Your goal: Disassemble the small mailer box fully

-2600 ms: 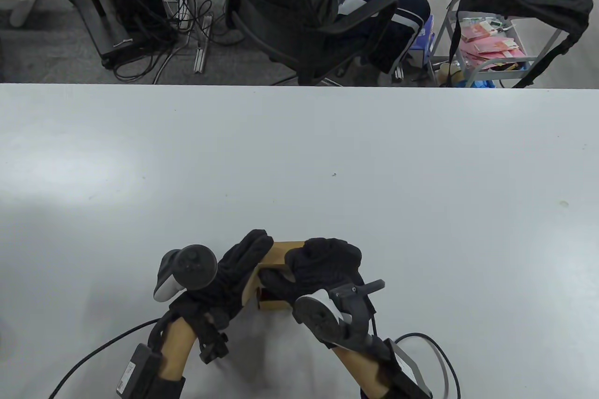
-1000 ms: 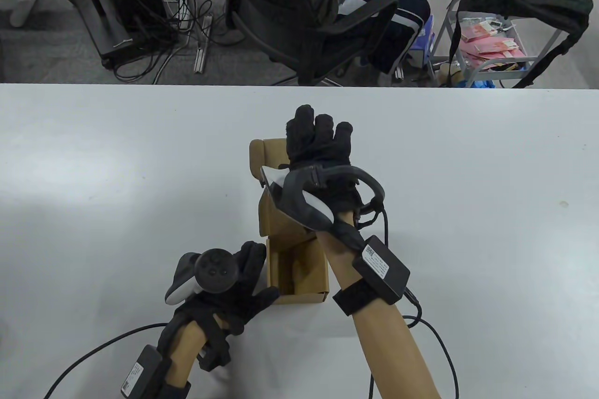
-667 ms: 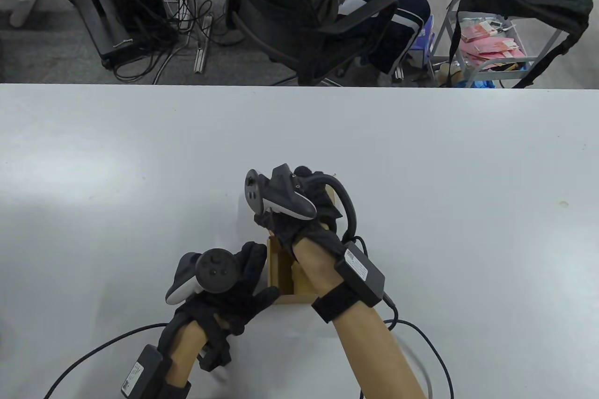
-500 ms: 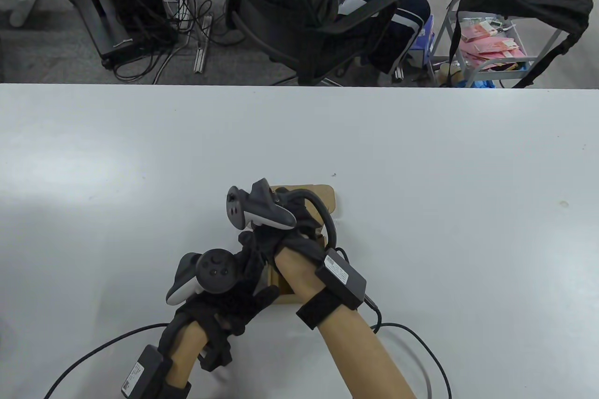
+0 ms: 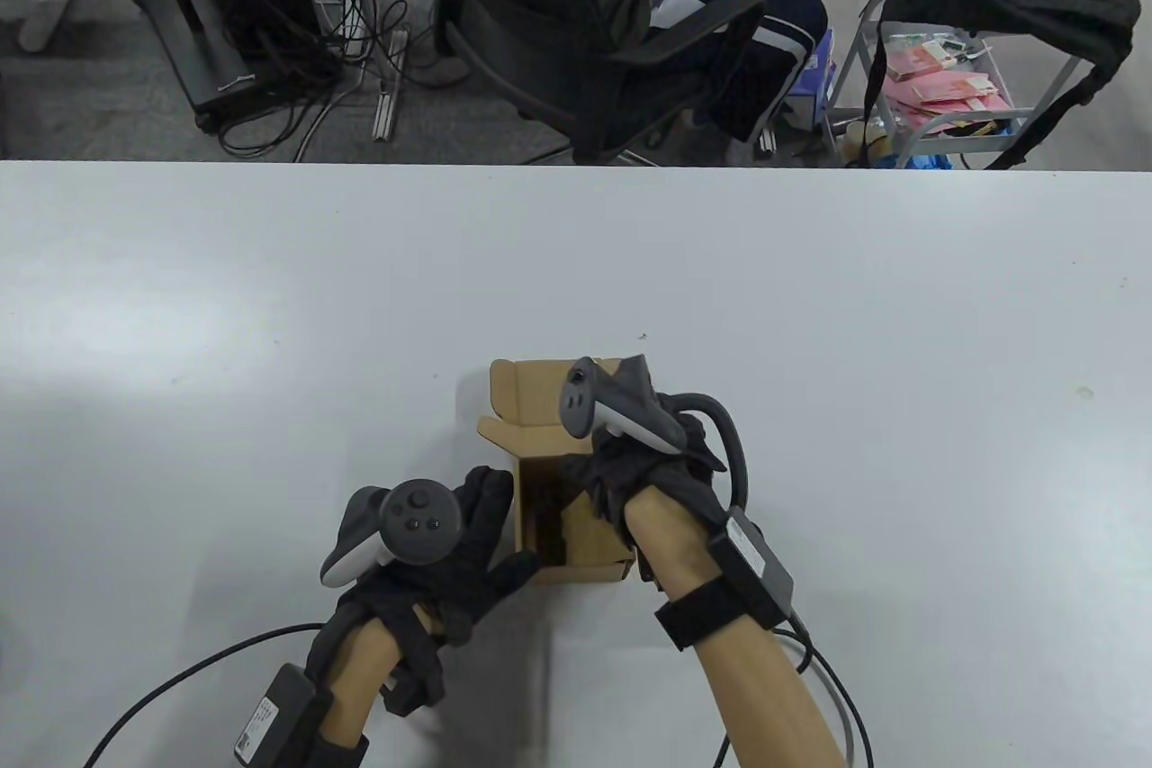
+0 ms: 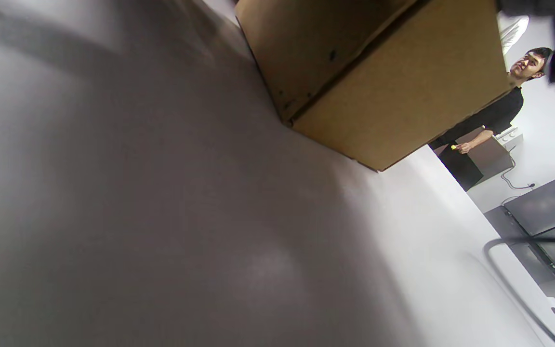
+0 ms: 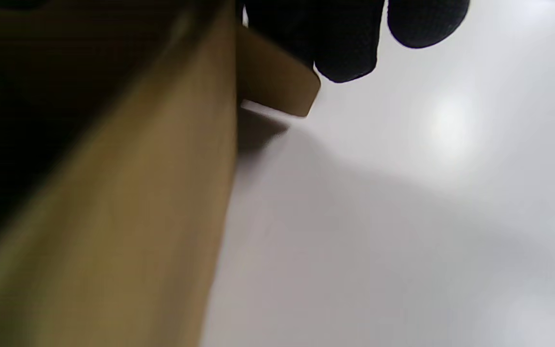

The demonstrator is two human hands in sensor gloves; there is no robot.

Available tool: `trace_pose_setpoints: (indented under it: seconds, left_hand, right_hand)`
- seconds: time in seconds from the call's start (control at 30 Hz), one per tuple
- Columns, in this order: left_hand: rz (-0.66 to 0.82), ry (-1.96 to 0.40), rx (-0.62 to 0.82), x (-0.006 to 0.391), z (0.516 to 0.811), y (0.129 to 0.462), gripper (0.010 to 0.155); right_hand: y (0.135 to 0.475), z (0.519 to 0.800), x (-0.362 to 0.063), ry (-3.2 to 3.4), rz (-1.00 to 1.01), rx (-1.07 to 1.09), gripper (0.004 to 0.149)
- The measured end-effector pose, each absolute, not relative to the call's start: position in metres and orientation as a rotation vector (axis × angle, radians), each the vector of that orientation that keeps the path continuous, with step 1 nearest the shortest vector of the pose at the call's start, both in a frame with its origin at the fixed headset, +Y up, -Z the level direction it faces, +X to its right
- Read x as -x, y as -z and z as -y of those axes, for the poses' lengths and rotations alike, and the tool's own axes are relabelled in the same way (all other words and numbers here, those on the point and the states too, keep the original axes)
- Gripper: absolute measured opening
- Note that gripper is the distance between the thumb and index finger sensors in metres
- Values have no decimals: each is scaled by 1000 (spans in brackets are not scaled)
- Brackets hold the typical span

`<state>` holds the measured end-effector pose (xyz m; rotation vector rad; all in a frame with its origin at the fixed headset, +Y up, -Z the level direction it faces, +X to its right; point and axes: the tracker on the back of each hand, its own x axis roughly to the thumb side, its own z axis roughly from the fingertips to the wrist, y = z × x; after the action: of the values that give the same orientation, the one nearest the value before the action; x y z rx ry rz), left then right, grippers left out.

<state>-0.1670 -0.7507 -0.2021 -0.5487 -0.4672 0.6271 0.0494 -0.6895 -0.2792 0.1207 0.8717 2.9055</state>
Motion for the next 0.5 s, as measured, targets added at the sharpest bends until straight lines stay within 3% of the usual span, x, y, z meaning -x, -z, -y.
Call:
trace_pose_setpoints:
  seconds: [0.17, 0.33, 0.5]
  left_hand:
    - [467, -626, 548, 167, 751, 202, 97]
    - [468, -623, 550, 167, 751, 202, 97]
    - [467, -622, 552, 167, 751, 202, 97]
  right_hand:
    - [264, 693, -75, -2682, -731, -66, 82]
    - [235, 684, -88, -2702, -435, 31, 86]
    - [215, 700, -91, -2610, -492, 108, 84]
